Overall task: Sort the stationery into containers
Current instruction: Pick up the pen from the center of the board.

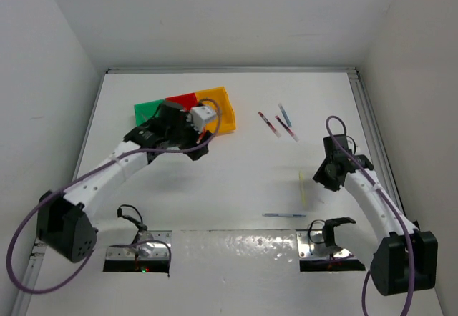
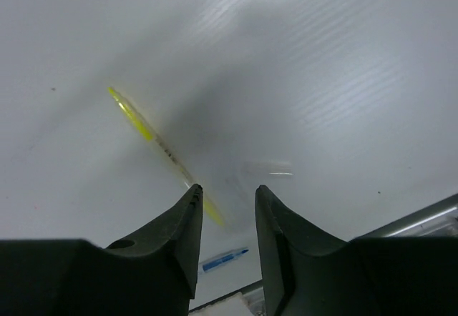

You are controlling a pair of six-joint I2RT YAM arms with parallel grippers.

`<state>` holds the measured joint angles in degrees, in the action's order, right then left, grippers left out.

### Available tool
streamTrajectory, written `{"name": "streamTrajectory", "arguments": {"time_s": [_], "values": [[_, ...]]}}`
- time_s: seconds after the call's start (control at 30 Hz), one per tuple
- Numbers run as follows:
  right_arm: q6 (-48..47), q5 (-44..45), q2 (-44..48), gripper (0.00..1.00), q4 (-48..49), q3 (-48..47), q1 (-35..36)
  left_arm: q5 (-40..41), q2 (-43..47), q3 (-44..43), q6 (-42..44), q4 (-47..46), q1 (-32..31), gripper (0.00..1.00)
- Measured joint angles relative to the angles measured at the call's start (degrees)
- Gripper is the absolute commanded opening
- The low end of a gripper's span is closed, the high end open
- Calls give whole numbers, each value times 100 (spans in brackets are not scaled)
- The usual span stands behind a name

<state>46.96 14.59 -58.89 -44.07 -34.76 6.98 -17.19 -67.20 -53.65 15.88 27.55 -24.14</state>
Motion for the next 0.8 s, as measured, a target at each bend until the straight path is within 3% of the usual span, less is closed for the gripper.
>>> {"name": "streamTrajectory", "arguments": {"time_s": [0.27, 0.47, 0.63, 0.8], "values": [[-9, -39, 522, 33, -111, 31, -728, -33, -2168, -2004, 815, 697, -2299, 60], [-111, -111, 787, 33, -116, -111, -874, -155, -3418, -2618, 647, 452, -3801, 64], [-214, -133, 1082, 34, -120, -111, -916, -70, -4116, -2715, 319, 199, -4389, 64], [-354, -216, 1102, 34, -122, -109, -931, 326, -4680, -2778, 74, -17, -4586, 64]]}}
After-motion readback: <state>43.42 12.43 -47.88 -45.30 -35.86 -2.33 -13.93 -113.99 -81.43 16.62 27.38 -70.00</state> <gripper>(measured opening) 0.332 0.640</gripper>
